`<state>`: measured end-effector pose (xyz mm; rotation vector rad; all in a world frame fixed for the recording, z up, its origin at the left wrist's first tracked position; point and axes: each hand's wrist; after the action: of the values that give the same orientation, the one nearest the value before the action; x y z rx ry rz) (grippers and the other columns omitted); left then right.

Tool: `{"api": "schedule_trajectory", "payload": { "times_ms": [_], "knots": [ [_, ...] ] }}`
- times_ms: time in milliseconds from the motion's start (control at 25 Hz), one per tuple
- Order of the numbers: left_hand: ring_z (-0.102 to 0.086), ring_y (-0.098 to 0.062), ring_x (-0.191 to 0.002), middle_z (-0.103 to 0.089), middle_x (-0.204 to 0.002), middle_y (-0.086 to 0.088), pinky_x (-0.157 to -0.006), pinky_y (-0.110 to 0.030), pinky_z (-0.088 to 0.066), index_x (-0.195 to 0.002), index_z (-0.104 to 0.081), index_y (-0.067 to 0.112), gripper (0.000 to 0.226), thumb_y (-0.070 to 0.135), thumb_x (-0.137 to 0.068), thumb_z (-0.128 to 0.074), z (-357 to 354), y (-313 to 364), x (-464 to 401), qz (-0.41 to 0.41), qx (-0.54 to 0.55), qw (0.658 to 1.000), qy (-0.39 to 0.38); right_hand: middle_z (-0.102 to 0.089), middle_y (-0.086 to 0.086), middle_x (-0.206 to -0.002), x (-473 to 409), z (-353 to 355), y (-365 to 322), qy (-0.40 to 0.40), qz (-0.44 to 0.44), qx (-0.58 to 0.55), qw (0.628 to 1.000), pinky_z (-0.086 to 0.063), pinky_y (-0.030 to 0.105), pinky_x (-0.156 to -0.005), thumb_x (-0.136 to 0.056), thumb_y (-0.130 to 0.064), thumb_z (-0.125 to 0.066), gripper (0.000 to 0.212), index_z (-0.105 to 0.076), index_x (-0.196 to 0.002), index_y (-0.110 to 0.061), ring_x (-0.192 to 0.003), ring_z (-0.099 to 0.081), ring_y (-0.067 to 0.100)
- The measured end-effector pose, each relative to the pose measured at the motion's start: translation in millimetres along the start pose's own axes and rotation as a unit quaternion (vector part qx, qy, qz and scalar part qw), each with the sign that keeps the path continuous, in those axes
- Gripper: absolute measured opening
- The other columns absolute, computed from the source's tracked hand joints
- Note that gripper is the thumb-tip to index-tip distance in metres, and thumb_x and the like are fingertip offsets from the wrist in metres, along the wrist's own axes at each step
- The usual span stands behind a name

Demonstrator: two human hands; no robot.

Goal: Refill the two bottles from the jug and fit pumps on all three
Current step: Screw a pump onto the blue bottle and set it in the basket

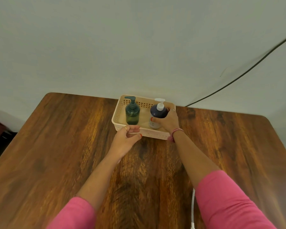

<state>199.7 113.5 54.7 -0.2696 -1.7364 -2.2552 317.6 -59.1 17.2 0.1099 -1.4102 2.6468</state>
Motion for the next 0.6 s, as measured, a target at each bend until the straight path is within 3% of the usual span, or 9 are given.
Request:
{"api": "schedule_trajectory", "payload": {
  "times_ms": [120,280,600],
  "knots": [
    [-0.06,-0.004,-0.093,-0.064,-0.11,0.008,-0.07,-0.013,-0.044,-0.116,-0.062,0.018,0.03,0.013,-0.087,-0.066,0.7,1.5,14.3,-0.001,0.014,1.0,-0.001,-0.058,0.011,-0.126,13.6,10.9,0.9,0.025,0.014,0.006,1.0,-0.047,0.027,-0.089,-0.066,-0.025,-0.084,0.072,-0.049,-0.126,-0.008,-0.114,-0.057,0.024],
    [-0.06,-0.003,-0.095,-0.064,-0.109,0.008,-0.073,-0.013,-0.044,-0.117,-0.061,0.019,0.031,0.012,-0.087,-0.065,-1.2,-0.5,43.1,-0.015,0.012,1.0,-0.002,-0.052,0.01,-0.135,52.3,25.8,5.1,0.049,-0.02,-0.055,0.997,-0.049,0.04,-0.098,-0.068,-0.026,-0.082,0.08,-0.042,-0.136,-0.011,-0.12,-0.054,0.024],
    [-0.062,-0.006,-0.096,-0.066,-0.106,0.011,-0.078,-0.014,-0.045,-0.111,-0.064,0.022,0.027,0.012,-0.085,-0.067,-29.2,-19.8,111.5,-0.02,0.017,1.0,-0.013,-0.058,-0.002,-0.12,192.9,71.7,33.3,0.0,0.021,-0.074,0.997,-0.051,0.008,-0.074,-0.08,-0.012,-0.073,0.054,-0.052,-0.129,-0.014,-0.093,-0.063,0.001]
  ]
}}
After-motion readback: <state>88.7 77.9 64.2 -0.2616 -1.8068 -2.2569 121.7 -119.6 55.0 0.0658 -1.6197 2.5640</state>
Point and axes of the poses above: each hand's wrist, its own x-axis away from the middle knuckle, its own z-axis out of the back of the hand, y = z × x
